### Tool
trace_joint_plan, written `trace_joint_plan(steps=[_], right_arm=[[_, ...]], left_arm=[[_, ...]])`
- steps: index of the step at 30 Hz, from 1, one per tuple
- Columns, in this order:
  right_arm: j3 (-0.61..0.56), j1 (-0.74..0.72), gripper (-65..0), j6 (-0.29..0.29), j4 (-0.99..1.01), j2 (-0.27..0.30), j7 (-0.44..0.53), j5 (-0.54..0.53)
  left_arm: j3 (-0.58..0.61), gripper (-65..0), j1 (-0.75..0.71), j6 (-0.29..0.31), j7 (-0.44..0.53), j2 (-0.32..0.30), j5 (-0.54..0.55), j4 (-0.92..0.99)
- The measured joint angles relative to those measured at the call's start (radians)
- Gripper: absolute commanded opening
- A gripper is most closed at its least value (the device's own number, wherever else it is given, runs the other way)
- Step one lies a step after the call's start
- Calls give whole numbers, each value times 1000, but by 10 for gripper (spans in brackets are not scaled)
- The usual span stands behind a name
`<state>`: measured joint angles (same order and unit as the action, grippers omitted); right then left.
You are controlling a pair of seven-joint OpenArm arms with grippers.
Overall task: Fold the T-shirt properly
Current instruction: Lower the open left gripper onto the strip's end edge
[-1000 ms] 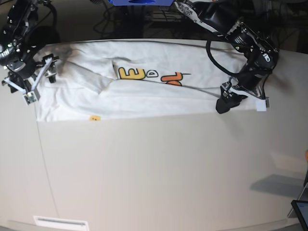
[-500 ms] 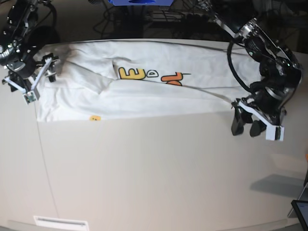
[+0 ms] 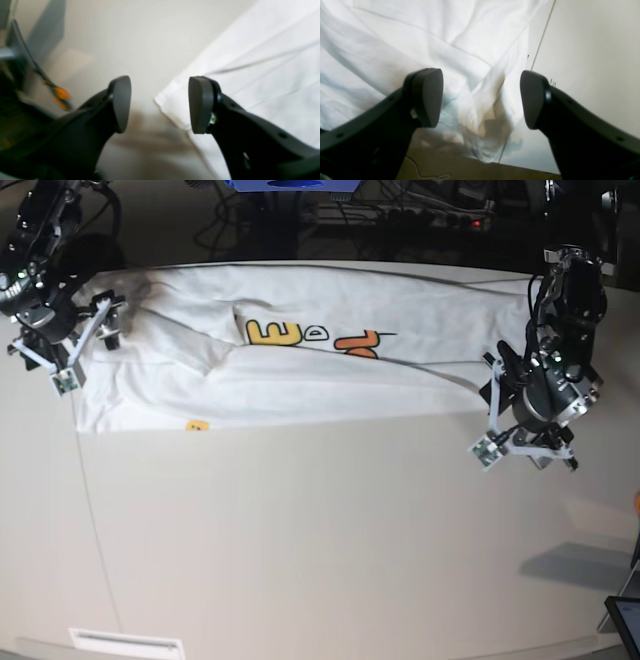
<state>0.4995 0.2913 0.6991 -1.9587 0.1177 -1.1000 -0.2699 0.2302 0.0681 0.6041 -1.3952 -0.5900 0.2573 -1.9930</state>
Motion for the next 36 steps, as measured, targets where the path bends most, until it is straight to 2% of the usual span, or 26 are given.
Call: trace_joint_plan(steps=[2,3,4,6,10,15,24,31,33,36], right_arm=[[0,0,-193,0,0,0,0,0],[0,0,-193,0,0,0,0,0],[1,0,-194,0,0,0,-1,1],[2,0,-194,0,0,0,-2,0],[2,0,-194,0,0,0,-5,1],[2,0,-194,0,0,0,-5,1],[2,0,-194,0,0,0,-4,3],[2,0,-194,0,0,0,-4,3],[2,0,-194,0,0,0,-4,3],[2,0,-194,0,0,0,-4,3]], left_arm=[[82,-294,9,41,14,-2,-64,0],[117,-294,6,82,19,-3,-91,0],[148,-294,0,93,16,-7,-114,0],[189,-294,-7,97,15,-11,-169,3],[201,-294,-39,97,14,-14,-230,3],[208,-294,-47,97,14,-14,-251,3],[316,-294,-43,97,20,-10,-250,4],[319,-297,-38,97,19,-6,-249,51],[319,-324,-39,97,21,-5,-249,69],[319,-432,-38,97,36,-5,-249,100]])
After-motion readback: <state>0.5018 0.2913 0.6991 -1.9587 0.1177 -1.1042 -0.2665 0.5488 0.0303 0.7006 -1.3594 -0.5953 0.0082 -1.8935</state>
